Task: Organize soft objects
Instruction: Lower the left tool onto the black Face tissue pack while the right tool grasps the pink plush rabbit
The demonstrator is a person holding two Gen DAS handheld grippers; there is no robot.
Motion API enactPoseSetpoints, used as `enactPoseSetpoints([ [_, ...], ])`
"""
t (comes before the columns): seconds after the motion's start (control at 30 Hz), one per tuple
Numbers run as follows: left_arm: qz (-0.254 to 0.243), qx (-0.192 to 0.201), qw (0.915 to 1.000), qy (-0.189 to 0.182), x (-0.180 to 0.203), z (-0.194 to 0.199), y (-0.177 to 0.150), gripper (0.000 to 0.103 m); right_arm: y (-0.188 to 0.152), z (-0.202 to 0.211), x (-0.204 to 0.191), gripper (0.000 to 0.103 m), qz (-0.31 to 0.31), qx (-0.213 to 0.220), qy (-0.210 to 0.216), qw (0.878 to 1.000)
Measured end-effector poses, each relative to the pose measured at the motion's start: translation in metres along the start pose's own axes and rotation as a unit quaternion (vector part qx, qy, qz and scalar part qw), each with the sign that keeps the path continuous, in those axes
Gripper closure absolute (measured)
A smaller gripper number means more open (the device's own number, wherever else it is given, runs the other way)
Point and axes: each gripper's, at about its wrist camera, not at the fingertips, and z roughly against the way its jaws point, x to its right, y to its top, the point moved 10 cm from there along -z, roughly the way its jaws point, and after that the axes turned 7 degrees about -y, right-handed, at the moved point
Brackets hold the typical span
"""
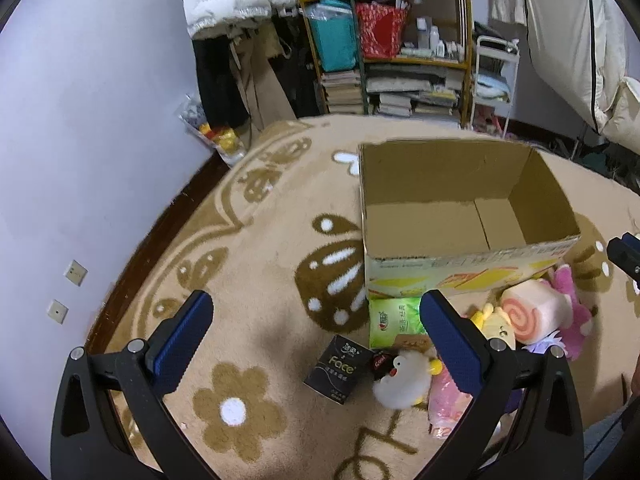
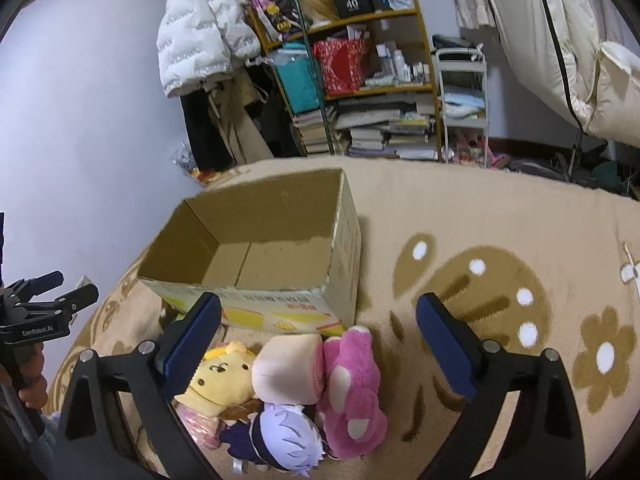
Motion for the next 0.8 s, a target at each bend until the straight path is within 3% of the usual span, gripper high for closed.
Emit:
enactPoseSetpoints([
  [0.23,0.002,-0.047,0.9988,-0.017,-0.006,-0.038,-0.019,0.001,-0.016,-0.021,0.012,0.008,0.0,-0.049,-0.018,0.999],
  [0.47,0.015,-0.09,0.9955,-0.027,-0.011,-0.066,-0.038,0.001,-0.041,-0.048,0.027,0.022,-0.008,-0.107,-0.035,0.994],
  [0.8,0.02,-0.15,0.9877,-0.039,-0.014,-0.095,-0.064,0.001,-0.053,-0.071,0.037,0.024,-0.017,-0.137,-0.044,0.989],
])
